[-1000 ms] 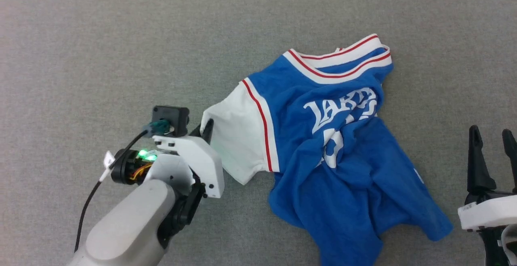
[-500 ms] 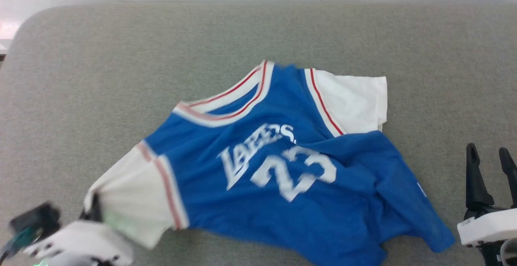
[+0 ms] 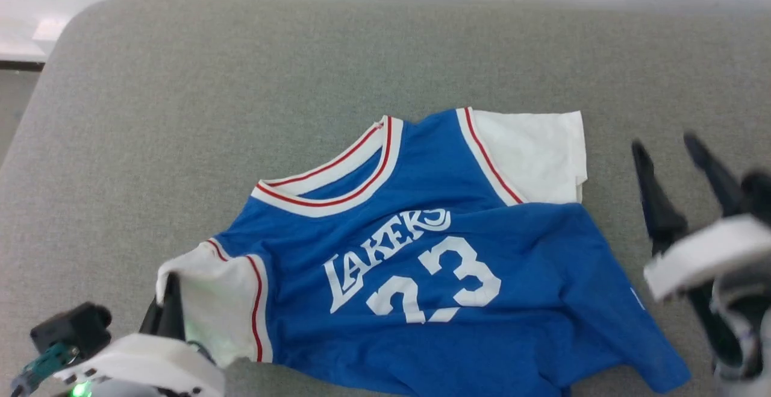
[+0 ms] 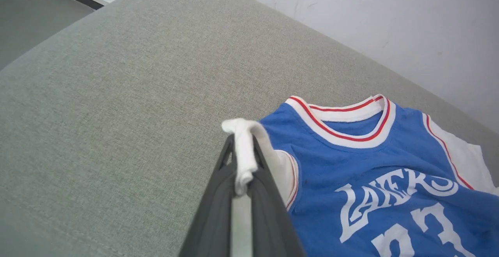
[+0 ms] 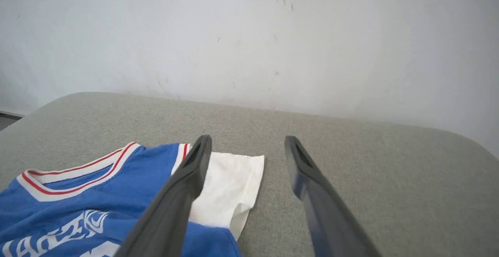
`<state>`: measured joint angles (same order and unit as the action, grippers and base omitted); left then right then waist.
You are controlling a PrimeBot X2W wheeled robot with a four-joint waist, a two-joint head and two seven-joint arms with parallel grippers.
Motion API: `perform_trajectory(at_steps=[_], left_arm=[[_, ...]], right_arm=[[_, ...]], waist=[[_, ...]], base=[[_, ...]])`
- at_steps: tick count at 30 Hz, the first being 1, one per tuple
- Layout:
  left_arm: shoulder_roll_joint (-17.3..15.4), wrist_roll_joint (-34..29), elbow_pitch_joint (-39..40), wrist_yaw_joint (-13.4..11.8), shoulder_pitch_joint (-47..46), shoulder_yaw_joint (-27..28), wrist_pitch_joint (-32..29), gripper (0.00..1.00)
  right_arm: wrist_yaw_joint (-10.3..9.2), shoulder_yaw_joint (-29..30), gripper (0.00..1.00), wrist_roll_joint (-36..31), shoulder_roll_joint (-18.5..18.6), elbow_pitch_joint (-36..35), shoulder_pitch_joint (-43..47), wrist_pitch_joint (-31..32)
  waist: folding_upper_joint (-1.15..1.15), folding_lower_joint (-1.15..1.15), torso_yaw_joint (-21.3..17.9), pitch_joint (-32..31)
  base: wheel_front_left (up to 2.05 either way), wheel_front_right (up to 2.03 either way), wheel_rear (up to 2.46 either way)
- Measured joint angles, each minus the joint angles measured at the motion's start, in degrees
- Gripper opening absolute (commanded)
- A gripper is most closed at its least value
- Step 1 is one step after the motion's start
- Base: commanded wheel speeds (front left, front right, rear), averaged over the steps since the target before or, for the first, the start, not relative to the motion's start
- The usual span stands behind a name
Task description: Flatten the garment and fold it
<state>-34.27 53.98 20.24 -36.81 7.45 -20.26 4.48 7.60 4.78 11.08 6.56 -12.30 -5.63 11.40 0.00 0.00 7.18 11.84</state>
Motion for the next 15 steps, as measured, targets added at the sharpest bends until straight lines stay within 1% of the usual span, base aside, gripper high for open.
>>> perform_trajectory(at_steps=[5,8,10,12,15], left_arm=[[1.48,-2.31,0.73,0.99,-6.14,-3.23,-0.45,0.0],[2.64,-3.87,1.03,1.04,-9.25,-4.95,-0.51,0.0],[3.37,-4.7,1.14,1.2,-10.73,-6.04,-0.52,0.0],[4.04,-5.31,1.14,1.57,-12.11,-7.17,-0.53,0.0],[4.95,-5.8,1.11,2.05,-13.57,-8.15,-0.46,0.0]], right_arm=[[-0.01,-4.41,1.0,2.83,8.37,1.92,-13.75,13.77],[-0.01,-5.27,1.0,5.11,9.9,5.52,-21.39,20.09],[0.0,-6.14,1.0,6.03,10.87,8.61,-24.86,23.85],[0.01,-7.13,1.0,6.32,12.85,12.56,-26.96,28.08],[0.0,-5.9,1.0,6.99,13.34,17.97,-28.27,33.03]], waist=[[0.0,0.01,0.15,3.22],[0.0,0.02,0.67,5.32],[0.0,0.02,1.22,6.64],[0.0,0.02,2.07,7.78],[0.0,0.02,3.8,9.04]], base=[[0.0,0.0,0.0],[0.0,0.0,0.0],[0.0,0.0,0.0],[0.0,0.0,0.0],[0.0,0.0,0.0]])
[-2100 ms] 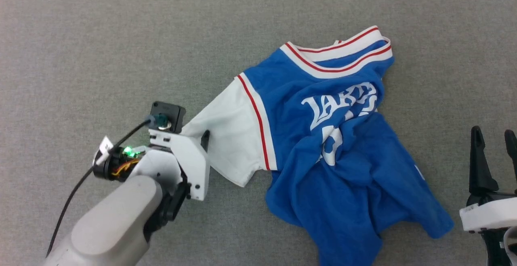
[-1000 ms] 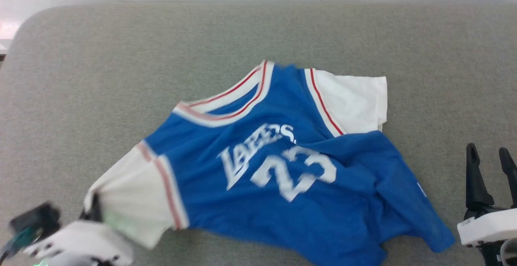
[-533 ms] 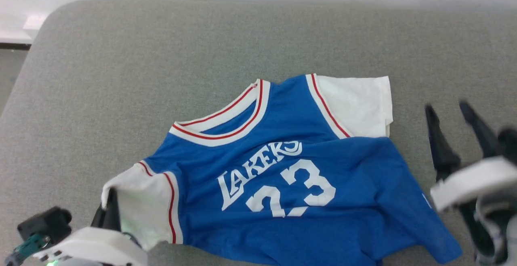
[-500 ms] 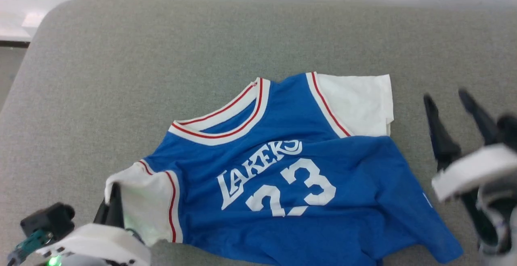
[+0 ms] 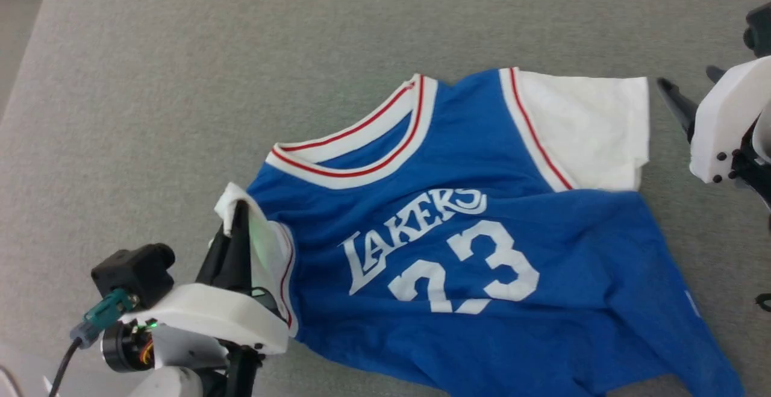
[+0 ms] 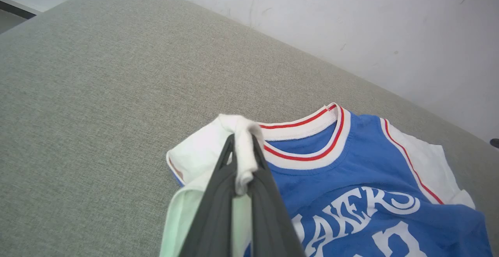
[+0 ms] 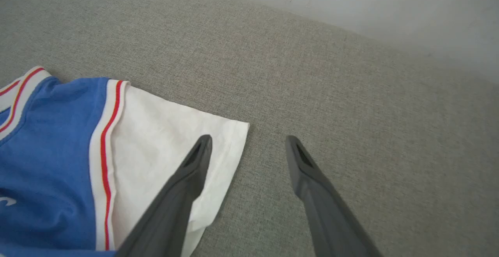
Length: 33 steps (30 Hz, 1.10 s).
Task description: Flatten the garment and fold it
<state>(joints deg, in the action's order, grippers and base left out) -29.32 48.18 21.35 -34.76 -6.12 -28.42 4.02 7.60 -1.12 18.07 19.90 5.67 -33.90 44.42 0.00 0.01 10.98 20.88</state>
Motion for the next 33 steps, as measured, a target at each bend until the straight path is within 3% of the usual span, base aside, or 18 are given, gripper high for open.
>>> perform_trajectory(at_steps=[4,14,15,16,17,23,33], left_arm=[[1.27,-0.23,-0.49,0.48,-0.46,-1.03,0.12,0.0],[3.35,-0.22,-2.64,2.07,-2.13,-2.48,0.55,0.0],[3.5,-0.21,-2.8,2.38,-2.41,-2.54,0.54,0.0],[3.61,-0.21,-2.91,2.45,-2.62,-2.61,0.54,0.0],[3.67,-0.21,-3.1,2.45,-2.75,-2.64,0.54,0.0],[3.86,0.93,-3.88,3.33,-2.89,-2.11,0.54,0.0],[0.73,-2.09,-7.17,5.25,-13.62,-2.5,-3.11,0.0]], right_arm=[[0.0,-0.63,1.0,-0.82,1.78,3.57,-0.85,2.04],[-0.07,2.29,1.0,0.32,1.14,7.89,-1.05,4.08],[-0.08,2.29,0.72,0.89,1.27,7.75,-1.08,4.59],[-0.08,2.21,0.29,1.46,1.47,7.5,-1.14,5.09],[-0.08,2.18,0.0,1.99,1.66,7.3,-1.2,5.56],[-0.07,0.52,0.0,2.96,0.98,6.25,-1.14,5.28],[-0.07,1.31,0.0,4.2,-2.91,6.02,-2.33,-13.82]], waist=[[0.0,-0.01,2.35,1.56],[0.0,-0.02,6.19,5.15],[0.0,-0.02,6.43,5.37],[0.0,-0.02,6.62,5.55],[0.0,-0.02,6.77,5.69],[0.0,-0.01,6.51,4.88],[0.0,-0.01,4.47,-0.58]], base=[[0.0,0.0,0.0],[0.0,0.0,0.0],[0.0,0.0,0.0],[0.0,0.0,0.0],[0.0,0.0,0.0],[0.0,0.0,0.0],[0.0,0.0,0.0]])
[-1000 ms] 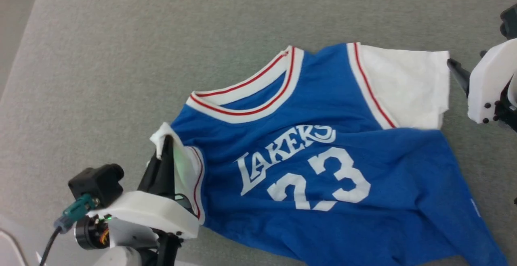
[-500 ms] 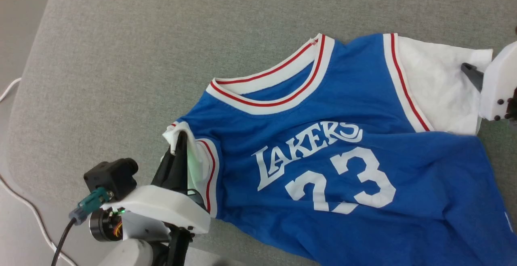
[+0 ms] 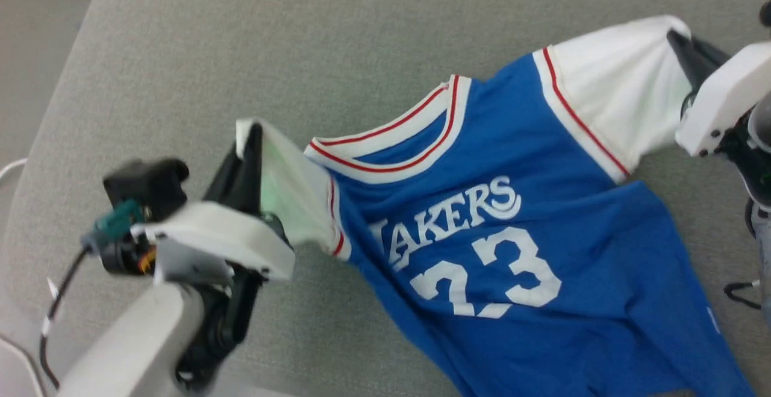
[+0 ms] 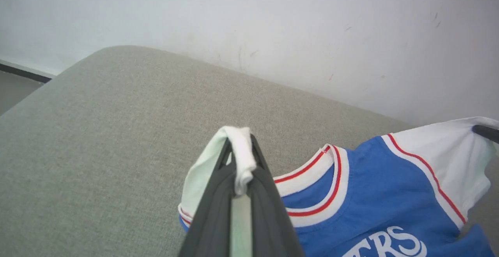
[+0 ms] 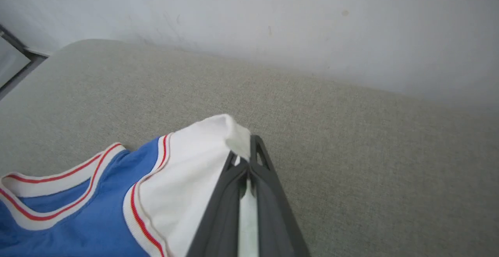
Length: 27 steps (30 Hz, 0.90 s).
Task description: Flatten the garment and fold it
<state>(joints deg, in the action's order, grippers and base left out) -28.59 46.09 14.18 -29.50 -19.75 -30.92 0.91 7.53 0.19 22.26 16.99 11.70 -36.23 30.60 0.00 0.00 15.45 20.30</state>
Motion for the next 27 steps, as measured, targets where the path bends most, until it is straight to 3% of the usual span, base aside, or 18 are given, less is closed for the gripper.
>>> perform_trajectory(at_steps=[6,12,16,20,27], left_arm=[[-5.66,-5.06,-1.86,1.31,-10.73,-1.4,-6.62,0.0],[-8.72,-8.39,-4.52,5.78,-22.18,-4.23,-14.51,0.0],[-6.83,-6.45,-8.13,8.66,-28.83,-4.16,-17.88,0.0],[-2.01,-0.04,-13.13,9.89,-33.58,-1.77,-20.68,0.0],[-1.22,1.56,-20.09,10.76,-40.95,-0.79,-25.24,0.0]], right_arm=[[0.01,1.24,0.0,0.08,-1.23,-1.66,-5.14,-7.09],[0.0,0.38,0.0,-0.03,-1.76,-2.01,-9.75,-7.46],[0.0,-0.68,0.0,-0.46,-1.98,-1.82,-13.71,-6.72],[0.0,-1.47,0.0,-0.46,-3.6,-0.66,-18.13,-4.33],[0.01,-4.03,0.0,-0.91,-7.95,3.75,-24.49,-0.21]], waist=[[0.0,0.0,-2.46,-4.51],[0.0,-0.01,-5.95,-8.88],[0.0,-0.01,-8.55,-11.56],[0.0,-0.01,-11.4,-13.79],[0.0,-0.01,-17.1,-16.11]], base=[[0.0,0.0,0.0],[0.0,0.0,0.0],[0.0,0.0,0.0],[0.0,0.0,0.0],[0.0,0.0,0.0]])
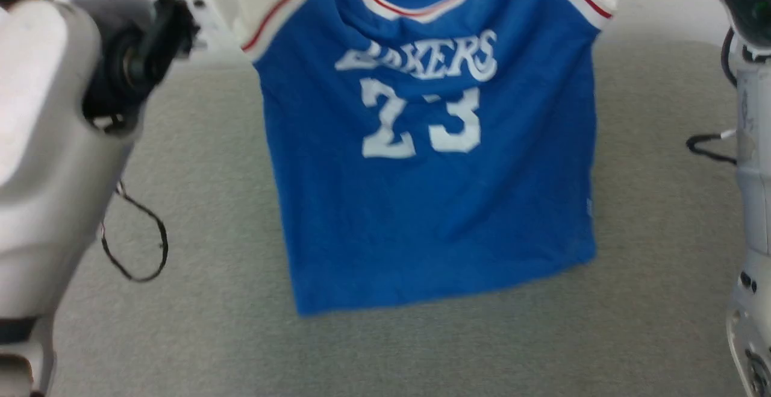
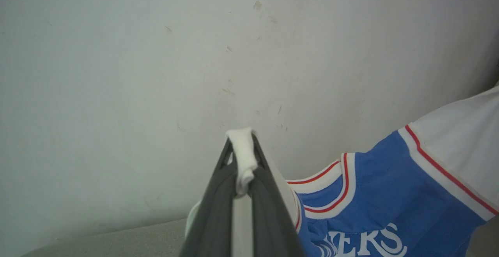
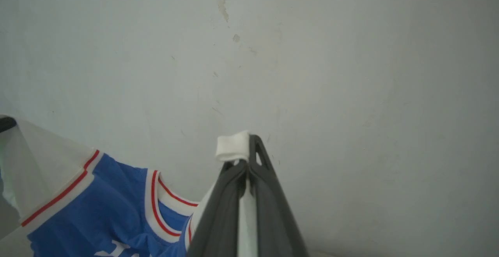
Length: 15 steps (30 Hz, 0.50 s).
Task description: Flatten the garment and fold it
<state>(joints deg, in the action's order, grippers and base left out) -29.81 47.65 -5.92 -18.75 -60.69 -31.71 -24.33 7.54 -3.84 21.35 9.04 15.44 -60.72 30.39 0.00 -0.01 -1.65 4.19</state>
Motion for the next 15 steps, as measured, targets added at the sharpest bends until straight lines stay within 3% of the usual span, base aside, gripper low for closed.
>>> perform_trajectory(at_steps=[10,15], left_arm=[[1.16,-5.71,-7.97,-1.66,-17.05,-0.88,-2.29,0.0],[5.13,-11.35,-13.04,-2.8,-29.48,-1.44,2.99,0.0]], right_arm=[[0.0,3.43,0.0,-5.56,-1.88,8.69,-13.26,0.59],[0.0,6.58,0.0,-10.4,-1.92,12.67,-22.41,-4.58]], waist=[[0.0,0.02,-6.27,2.39],[0.0,0.02,-7.96,7.15]], base=[[0.0,0.0,0.0],[0.0,0.0,0.0]])
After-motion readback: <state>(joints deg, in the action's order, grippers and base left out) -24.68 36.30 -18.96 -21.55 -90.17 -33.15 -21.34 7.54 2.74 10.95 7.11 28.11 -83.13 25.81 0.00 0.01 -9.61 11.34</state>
